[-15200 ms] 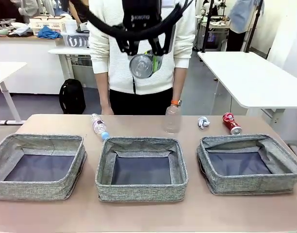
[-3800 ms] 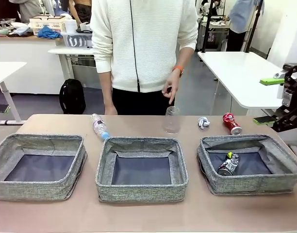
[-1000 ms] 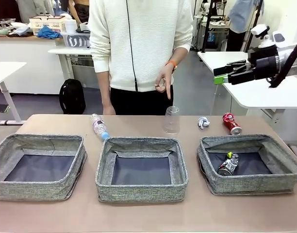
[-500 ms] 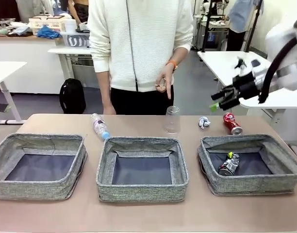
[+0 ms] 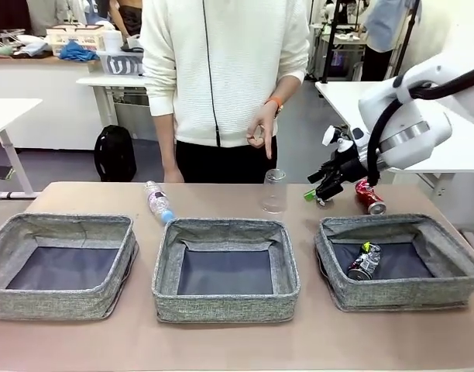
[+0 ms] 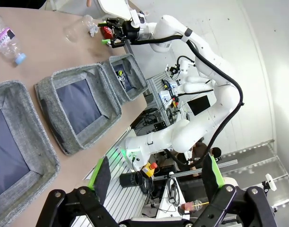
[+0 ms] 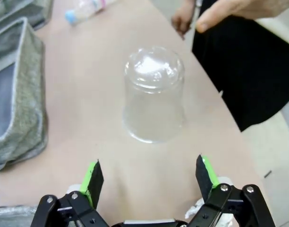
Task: Sort the waste into the appropriate baskets.
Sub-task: Pick up the waste item pointed out by the person.
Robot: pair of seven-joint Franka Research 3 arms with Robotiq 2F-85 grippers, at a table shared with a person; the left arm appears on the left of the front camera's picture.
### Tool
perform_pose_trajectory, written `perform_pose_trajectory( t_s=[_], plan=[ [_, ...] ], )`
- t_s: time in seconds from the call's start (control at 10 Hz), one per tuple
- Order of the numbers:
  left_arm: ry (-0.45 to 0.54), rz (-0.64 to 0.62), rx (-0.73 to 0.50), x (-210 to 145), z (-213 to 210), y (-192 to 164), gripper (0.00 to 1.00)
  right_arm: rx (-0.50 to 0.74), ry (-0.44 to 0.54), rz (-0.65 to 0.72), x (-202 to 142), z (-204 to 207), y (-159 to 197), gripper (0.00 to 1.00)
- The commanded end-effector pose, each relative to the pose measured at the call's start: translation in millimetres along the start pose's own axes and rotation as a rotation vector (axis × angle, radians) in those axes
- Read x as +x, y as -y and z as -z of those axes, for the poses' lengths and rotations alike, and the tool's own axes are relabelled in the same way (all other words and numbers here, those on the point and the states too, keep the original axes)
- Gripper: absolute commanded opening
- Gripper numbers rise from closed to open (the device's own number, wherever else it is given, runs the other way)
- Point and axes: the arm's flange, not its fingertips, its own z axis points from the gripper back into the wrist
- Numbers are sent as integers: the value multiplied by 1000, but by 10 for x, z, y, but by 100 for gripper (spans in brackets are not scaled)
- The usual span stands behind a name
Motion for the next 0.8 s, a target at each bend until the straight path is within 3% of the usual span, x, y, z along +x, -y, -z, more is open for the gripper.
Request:
perform_pose_trajectory(
  t_s=[0.0, 0.1, 0.3, 0.7],
  plan=[
    [9, 7, -17, 7, 9, 31, 100, -5, 0, -6, -1, -196, -38, 100],
    [9, 7, -17, 7, 9, 31, 100, 0, 0, 0, 0, 0, 0, 100],
    [9, 7, -17, 7, 9, 31, 100, 125, 195, -107, 125, 314, 92, 100],
    [9, 7, -17, 7, 9, 31, 100, 127, 291, -54, -38, 647, 274, 100]
  ],
)
